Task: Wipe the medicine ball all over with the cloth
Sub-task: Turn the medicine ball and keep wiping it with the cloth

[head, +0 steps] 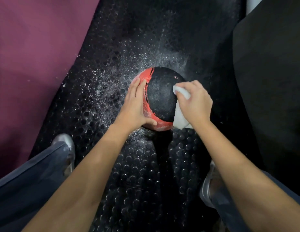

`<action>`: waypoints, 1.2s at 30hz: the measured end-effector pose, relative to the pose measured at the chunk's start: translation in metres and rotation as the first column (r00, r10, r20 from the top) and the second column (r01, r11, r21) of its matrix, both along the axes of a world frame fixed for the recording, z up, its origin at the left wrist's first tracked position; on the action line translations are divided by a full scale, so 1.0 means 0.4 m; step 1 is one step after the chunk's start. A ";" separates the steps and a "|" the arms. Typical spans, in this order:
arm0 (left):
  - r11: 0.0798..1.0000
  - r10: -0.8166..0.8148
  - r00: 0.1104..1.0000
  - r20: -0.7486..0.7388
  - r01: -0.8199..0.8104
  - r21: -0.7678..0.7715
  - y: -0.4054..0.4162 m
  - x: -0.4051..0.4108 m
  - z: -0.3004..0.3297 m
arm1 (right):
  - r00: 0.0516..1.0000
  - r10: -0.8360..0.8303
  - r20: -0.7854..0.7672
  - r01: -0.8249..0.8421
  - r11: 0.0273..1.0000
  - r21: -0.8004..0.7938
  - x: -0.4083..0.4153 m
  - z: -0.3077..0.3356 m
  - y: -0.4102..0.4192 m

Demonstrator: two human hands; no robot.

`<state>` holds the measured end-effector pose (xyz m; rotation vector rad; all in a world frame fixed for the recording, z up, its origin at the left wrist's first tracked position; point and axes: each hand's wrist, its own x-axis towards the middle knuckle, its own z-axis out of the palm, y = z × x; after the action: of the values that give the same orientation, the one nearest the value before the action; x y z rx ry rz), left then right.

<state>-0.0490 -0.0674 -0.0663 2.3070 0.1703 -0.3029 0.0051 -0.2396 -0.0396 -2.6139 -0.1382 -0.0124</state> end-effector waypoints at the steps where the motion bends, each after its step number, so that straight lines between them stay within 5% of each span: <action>1: 1.000 -0.010 1.000 0.014 0.010 0.012 0.001 0.006 0.010 | 1.000 -0.001 0.001 0.001 1.000 0.013 -0.004 -0.001 0.003; 4: 0.984 -0.132 0.987 0.087 0.120 0.132 -0.002 0.027 0.041 | 1.000 -0.030 -0.009 0.030 0.999 0.044 -0.026 0.001 0.007; 8: 0.962 -0.191 0.982 0.007 0.186 0.199 0.002 0.024 0.035 | 0.999 -0.011 0.046 0.010 1.000 0.011 -0.100 -0.009 0.030; 13: 0.967 -0.188 0.982 0.004 0.184 0.179 -0.007 0.011 0.039 | 0.953 -0.279 -0.120 0.291 0.952 0.099 -0.040 0.011 0.020; 17: 0.976 -0.154 0.988 -0.001 0.152 0.153 -0.011 0.015 0.042 | 0.998 -0.060 -0.036 0.058 0.998 -0.031 -0.091 0.018 0.056; 22: 0.977 -0.139 0.990 0.015 0.135 0.164 -0.012 -0.009 0.032 | 0.935 -0.271 -0.227 0.283 0.959 0.025 0.026 0.039 0.003; 27: 0.982 -0.108 0.994 -0.006 0.108 0.157 -0.012 -0.009 0.029 | 0.994 0.058 -0.097 -0.065 0.996 -0.064 -0.080 0.051 0.068; 32: 0.980 -0.135 0.991 0.024 0.130 0.150 -0.024 -0.017 0.026 | 0.961 -0.200 -0.191 0.198 0.980 -0.030 0.023 0.057 0.041; 36: 0.981 -0.129 0.991 0.021 0.125 0.148 -0.015 -0.003 0.032 | 0.965 -0.117 -0.237 0.116 0.993 -0.016 0.031 0.072 0.064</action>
<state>-0.0503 -0.0732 -0.0535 2.4720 0.0305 -0.3297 0.0175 -0.2140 -0.0110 -2.5975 0.1004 0.2583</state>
